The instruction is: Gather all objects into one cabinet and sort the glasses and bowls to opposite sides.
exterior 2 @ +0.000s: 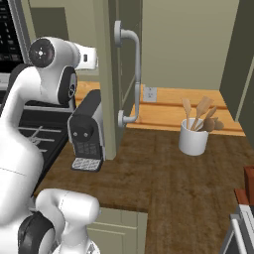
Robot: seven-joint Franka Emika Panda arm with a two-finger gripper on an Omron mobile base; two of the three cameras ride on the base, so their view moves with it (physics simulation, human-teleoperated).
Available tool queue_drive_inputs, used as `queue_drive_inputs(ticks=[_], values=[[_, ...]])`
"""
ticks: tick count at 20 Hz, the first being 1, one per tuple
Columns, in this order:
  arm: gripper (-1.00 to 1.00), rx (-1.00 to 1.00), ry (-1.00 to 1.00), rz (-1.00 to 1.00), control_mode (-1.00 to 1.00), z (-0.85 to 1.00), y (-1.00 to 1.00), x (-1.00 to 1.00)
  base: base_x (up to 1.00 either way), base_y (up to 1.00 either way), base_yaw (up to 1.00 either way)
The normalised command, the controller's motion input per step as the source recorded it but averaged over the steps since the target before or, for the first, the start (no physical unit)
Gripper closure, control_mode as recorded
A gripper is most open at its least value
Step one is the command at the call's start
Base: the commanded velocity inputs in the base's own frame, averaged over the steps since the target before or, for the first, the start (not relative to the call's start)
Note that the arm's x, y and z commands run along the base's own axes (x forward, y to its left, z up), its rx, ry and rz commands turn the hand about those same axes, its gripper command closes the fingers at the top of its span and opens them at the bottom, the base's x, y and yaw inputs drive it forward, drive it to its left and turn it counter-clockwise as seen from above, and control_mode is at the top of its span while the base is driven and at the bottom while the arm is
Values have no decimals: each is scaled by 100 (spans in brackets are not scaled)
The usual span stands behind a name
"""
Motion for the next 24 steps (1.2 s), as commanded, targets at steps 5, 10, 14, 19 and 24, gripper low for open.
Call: queue_drive_inputs(ticks=[5,10,14,19,24], values=[[-100,0,1,0,-100,0,0,42,0,0,0],[-100,0,4,0,-100,-3,0,39,0,0,0],[-100,0,0,0,-100,-16,-3,8,0,0,0],[-100,0,0,0,-100,-22,-5,17,0,0,0],[-100,0,0,0,-100,-17,-9,29,0,0,0]])
